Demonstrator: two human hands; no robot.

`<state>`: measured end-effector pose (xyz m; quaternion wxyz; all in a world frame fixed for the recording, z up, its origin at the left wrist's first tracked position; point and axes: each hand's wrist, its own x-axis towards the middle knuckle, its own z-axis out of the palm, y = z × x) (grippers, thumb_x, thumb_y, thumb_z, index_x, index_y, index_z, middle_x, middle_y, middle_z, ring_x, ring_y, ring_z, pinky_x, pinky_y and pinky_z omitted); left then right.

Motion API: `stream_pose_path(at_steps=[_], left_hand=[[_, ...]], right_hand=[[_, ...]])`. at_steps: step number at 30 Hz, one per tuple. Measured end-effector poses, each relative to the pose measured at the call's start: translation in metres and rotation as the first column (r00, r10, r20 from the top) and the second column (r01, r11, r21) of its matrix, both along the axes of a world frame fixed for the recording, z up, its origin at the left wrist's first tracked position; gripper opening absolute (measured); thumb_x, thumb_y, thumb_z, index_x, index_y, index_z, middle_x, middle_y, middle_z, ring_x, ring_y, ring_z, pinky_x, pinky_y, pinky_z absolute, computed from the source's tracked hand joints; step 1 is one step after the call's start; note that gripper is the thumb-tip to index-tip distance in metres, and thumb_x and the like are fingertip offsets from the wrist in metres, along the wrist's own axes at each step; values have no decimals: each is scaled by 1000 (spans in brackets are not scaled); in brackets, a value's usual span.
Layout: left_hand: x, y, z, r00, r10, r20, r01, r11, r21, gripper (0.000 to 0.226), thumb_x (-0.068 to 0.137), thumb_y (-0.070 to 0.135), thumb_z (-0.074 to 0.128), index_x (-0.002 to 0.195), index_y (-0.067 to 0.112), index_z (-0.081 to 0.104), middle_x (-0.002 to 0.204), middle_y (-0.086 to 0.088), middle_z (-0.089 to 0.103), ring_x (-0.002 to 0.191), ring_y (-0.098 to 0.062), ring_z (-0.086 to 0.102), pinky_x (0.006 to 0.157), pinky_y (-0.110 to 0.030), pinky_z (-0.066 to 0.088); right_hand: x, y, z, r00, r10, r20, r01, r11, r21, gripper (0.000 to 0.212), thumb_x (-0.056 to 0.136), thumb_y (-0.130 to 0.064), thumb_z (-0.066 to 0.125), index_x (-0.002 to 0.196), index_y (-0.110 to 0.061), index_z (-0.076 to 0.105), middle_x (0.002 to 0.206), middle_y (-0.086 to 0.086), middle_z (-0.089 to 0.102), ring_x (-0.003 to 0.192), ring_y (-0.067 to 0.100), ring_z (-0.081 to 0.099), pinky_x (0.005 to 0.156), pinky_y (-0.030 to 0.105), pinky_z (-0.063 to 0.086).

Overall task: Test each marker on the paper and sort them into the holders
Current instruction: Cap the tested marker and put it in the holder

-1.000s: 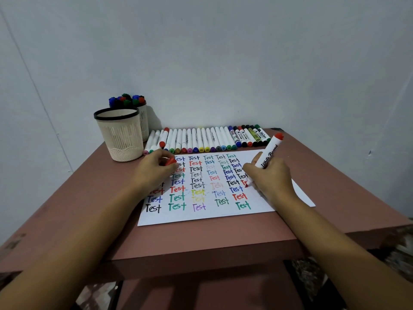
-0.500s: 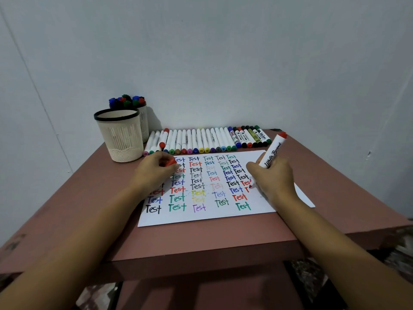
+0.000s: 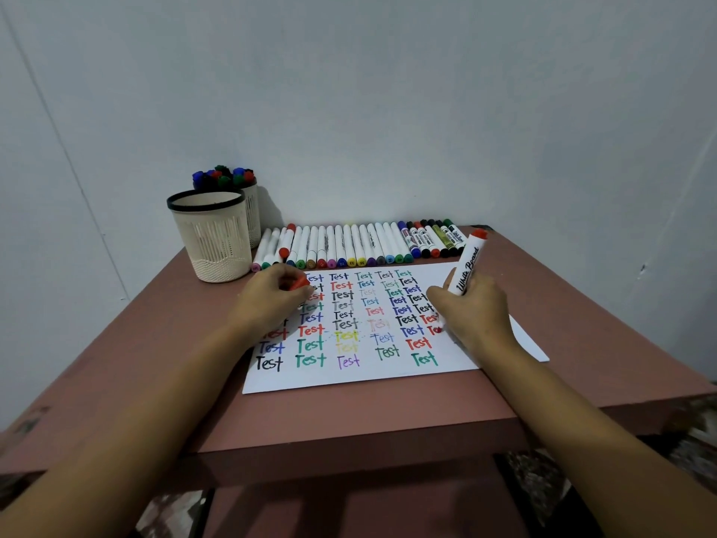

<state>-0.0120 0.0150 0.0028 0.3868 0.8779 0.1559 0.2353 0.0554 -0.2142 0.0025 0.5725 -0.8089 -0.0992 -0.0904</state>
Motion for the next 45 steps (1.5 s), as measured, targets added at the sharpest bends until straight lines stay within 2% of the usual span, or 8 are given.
stream_pose_path(at_steps=[3, 8, 12, 17, 22, 32, 36, 45], left_hand=[[0, 0, 0, 1000, 3, 6, -3, 1000, -1, 31, 85, 20, 66, 114, 10, 60, 98, 2, 58, 91, -12, 54, 76, -22, 39], [0, 0, 0, 1000, -11, 9, 11, 1000, -15, 30, 85, 18, 66, 113, 9, 60, 96, 2, 59, 90, -12, 55, 77, -23, 39], [1, 0, -1, 1000, -12, 11, 12, 1000, -12, 30, 85, 19, 66, 113, 9, 60, 97, 2, 59, 90, -12, 55, 75, -21, 38], [1, 1, 0, 1000, -10, 6, 10, 1000, 9, 31, 85, 21, 66, 114, 10, 60, 97, 3, 58, 89, -10, 54, 65, -15, 38], [0, 1, 0, 1000, -5, 12, 5, 1000, 15, 32, 86, 20, 65, 115, 10, 59, 98, 3, 57, 88, -10, 53, 63, -11, 36], [-1, 0, 0, 1000, -8, -4, 9, 1000, 22, 31, 86, 21, 65, 114, 11, 59, 98, 3, 58, 87, -10, 53, 66, -16, 37], [-2, -2, 1, 1000, -8, 2, 8, 999, 35, 30, 87, 20, 63, 115, 10, 59, 100, 1, 57, 89, -10, 52, 76, -21, 36], [-2, 0, 0, 999, -11, -44, 17, 988, 156, 30, 90, 27, 58, 118, 16, 58, 109, -1, 60, 93, -12, 51, 78, -24, 39]], right_hand=[[0, 0, 0, 998, -50, 31, 50, 999, 14, 21, 81, -11, 63, 64, -8, 51, 67, 11, 61, 64, 27, 63, 63, 42, 56], [1, -1, -1, 998, -41, 43, 42, 999, -12, 21, 80, -11, 63, 64, -9, 49, 65, 11, 55, 61, 24, 55, 58, 34, 47], [3, -1, -2, 999, -36, 33, 37, 999, -18, 19, 81, -13, 63, 79, 6, 59, 80, 16, 69, 74, 32, 68, 67, 46, 58], [2, -1, -2, 999, -25, 30, 26, 998, -53, 18, 82, -15, 62, 84, 3, 63, 82, 14, 70, 75, 30, 69, 68, 49, 58], [0, -2, 0, 993, -115, 39, 114, 993, 26, 24, 82, -11, 62, 62, -10, 50, 60, 3, 56, 56, 20, 59, 57, 35, 52], [2, -2, -3, 997, -56, 48, 58, 997, -42, 12, 84, -13, 58, 85, -1, 63, 79, 8, 69, 70, 26, 68, 64, 46, 58], [4, -3, -3, 996, -83, 43, 82, 997, 11, 16, 81, -12, 59, 70, -1, 56, 75, 16, 67, 70, 33, 68, 62, 50, 57], [4, -4, -2, 994, -98, 42, 94, 993, 74, 27, 83, -9, 59, 61, -12, 44, 60, 4, 54, 56, 21, 57, 53, 33, 49]])
